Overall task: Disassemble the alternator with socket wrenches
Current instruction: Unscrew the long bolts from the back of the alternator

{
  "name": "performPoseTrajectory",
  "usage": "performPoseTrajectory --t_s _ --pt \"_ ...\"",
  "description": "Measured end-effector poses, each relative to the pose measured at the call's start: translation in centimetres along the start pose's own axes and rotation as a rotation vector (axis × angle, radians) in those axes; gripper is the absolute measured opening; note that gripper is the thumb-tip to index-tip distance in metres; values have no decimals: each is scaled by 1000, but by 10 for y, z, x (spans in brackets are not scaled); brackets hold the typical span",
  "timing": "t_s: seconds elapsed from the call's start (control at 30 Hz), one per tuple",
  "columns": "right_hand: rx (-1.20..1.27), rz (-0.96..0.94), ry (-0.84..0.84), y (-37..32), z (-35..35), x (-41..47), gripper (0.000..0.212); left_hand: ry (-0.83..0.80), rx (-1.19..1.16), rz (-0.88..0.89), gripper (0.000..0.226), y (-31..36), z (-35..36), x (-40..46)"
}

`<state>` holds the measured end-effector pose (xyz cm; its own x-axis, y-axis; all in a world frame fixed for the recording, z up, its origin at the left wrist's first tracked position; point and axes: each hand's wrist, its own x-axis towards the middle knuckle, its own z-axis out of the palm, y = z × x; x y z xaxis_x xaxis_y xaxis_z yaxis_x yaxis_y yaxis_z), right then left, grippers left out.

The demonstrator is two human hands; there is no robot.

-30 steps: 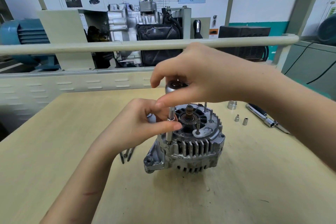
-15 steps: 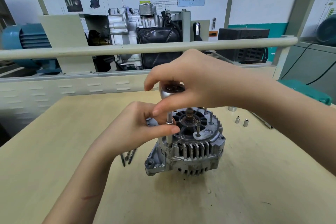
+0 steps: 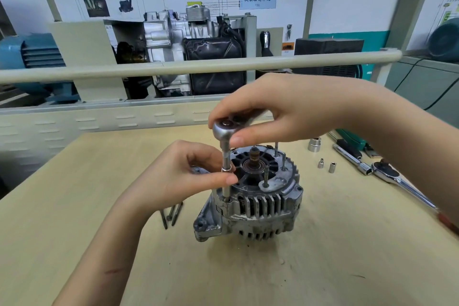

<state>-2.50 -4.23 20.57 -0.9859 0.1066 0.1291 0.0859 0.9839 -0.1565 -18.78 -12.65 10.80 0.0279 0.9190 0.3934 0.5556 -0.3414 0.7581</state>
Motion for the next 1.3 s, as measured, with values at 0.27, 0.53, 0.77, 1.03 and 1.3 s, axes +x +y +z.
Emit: performPoseTrajectory --t_s 0.27,0.53,0.77,1.03,1.3 --pt "-185 86 82 -6 4 4 50 95 69 33 28 -1 5 1" --pt "-123 45 55 -5 1 4 31 -73 -35 11 15 1 -1 0" --pt "-209 59 116 -9 3 4 54 16 38 21 8 0 2 1" --pt "-146 62 89 -7 2 3 47 -77 -24 0 14 1 0 -1" --pt "-132 47 94 -3 0 2 40 2 38 12 6 1 2 1"
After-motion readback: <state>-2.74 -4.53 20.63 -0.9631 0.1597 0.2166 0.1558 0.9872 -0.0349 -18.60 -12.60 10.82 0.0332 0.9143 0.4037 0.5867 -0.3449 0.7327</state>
